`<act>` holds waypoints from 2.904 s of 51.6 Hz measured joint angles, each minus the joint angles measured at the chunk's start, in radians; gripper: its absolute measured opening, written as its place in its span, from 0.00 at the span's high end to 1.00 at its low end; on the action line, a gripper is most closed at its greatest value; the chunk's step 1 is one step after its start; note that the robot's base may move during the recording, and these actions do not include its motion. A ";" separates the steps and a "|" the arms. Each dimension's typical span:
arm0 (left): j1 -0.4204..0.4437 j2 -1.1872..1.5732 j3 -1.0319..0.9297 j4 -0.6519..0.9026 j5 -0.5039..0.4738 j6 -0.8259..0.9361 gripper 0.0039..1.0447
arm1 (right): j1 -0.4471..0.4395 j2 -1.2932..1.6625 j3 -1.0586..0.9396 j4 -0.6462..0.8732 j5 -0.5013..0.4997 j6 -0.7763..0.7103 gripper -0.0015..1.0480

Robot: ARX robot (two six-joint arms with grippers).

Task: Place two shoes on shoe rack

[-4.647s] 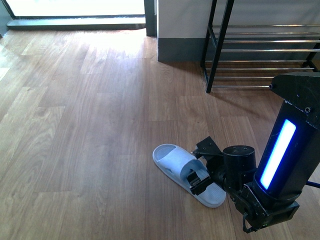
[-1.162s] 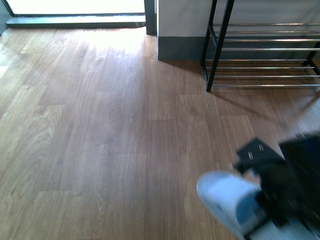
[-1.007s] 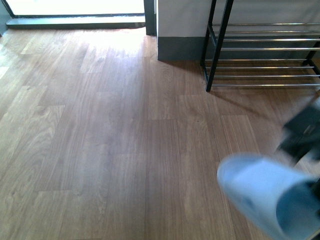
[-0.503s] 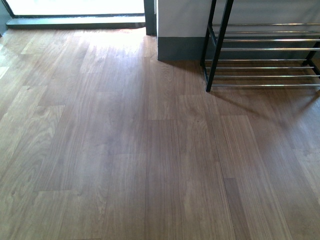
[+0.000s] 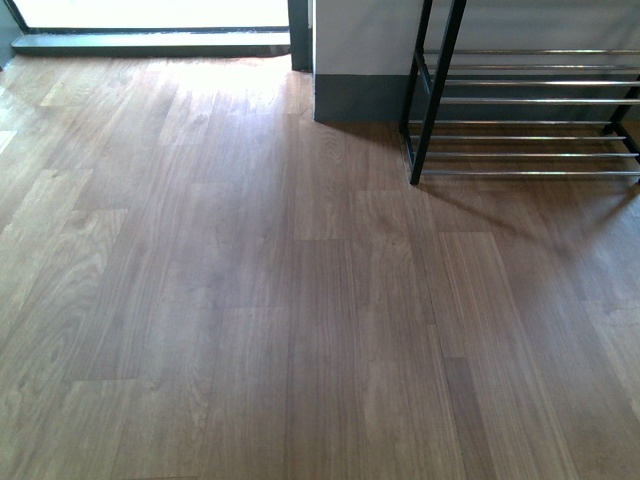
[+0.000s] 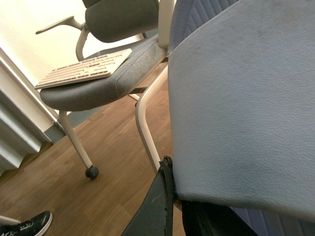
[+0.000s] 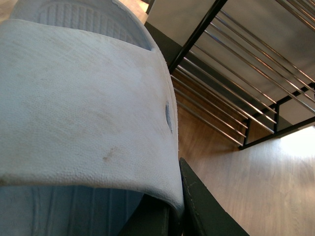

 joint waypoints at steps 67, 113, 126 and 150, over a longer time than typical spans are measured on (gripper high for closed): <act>0.000 0.000 0.000 0.000 0.005 0.000 0.98 | 0.003 -0.002 -0.001 0.000 0.005 0.000 0.98; 0.000 0.000 0.000 0.000 0.005 0.003 0.98 | 0.003 -0.001 0.000 0.000 0.002 0.000 0.98; 0.000 0.000 0.000 0.000 0.005 0.003 0.98 | 0.002 -0.008 0.000 0.000 0.009 0.000 0.98; 0.000 0.000 0.000 0.000 0.002 0.003 0.98 | 0.003 0.000 0.000 0.000 0.002 0.000 0.98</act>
